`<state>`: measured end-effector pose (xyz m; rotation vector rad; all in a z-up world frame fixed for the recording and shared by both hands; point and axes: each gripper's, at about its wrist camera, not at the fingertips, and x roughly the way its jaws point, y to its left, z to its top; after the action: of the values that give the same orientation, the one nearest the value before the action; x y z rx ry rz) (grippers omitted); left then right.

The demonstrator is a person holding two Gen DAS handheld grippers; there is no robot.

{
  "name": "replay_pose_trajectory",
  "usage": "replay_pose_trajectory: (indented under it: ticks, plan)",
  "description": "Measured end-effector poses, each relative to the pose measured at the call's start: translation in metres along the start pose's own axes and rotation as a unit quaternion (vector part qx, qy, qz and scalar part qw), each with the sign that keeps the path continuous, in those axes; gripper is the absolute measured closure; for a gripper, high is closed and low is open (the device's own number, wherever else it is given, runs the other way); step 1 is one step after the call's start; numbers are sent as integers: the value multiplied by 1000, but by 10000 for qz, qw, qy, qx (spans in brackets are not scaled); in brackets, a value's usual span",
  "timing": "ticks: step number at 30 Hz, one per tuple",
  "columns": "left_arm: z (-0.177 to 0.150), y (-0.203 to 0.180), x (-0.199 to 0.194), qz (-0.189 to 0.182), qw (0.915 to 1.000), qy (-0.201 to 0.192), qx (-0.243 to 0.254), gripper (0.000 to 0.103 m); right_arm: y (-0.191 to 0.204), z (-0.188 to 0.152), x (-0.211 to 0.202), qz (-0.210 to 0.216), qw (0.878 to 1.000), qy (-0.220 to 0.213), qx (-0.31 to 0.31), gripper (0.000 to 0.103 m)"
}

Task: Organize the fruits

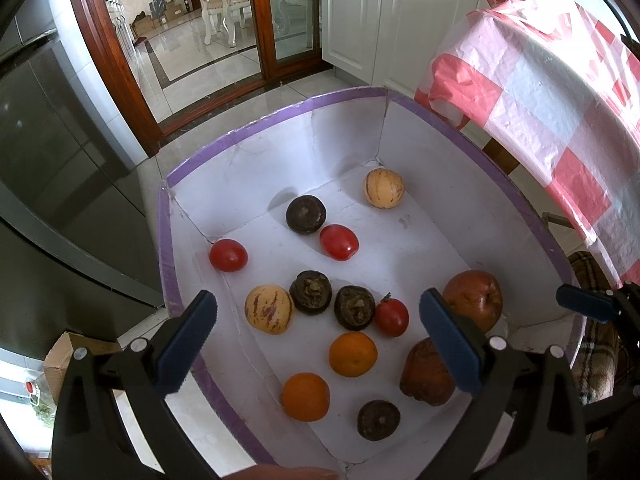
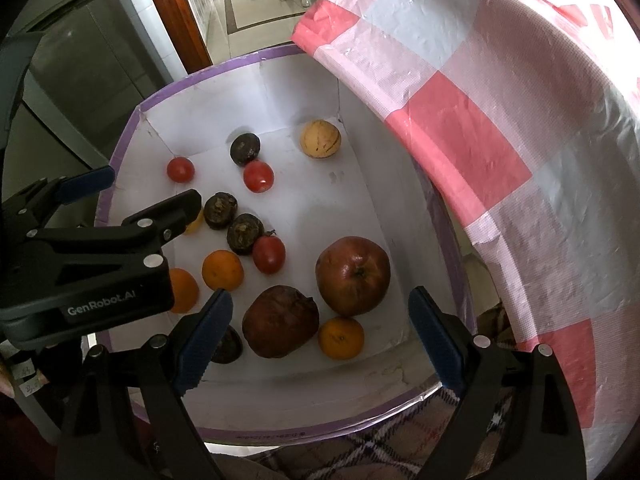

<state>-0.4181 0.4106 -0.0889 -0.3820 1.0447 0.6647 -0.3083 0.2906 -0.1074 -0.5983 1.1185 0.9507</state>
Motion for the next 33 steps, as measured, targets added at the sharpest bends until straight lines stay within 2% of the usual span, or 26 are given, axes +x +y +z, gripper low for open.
replay_pose_trajectory:
  ticks: [19,26,33]
  plan:
    - [0,0,3,-15,10000,19,-22,2,0,0,1,-2,10000,14,-7,16]
    - [-2,1,7,103,9999,-35,-28,2,0,0,1,-5,10000,12,-15,16]
    - [1,5,10,-30,10000,50,-71,2,-1,-2,2,-6,10000,14,-25,16]
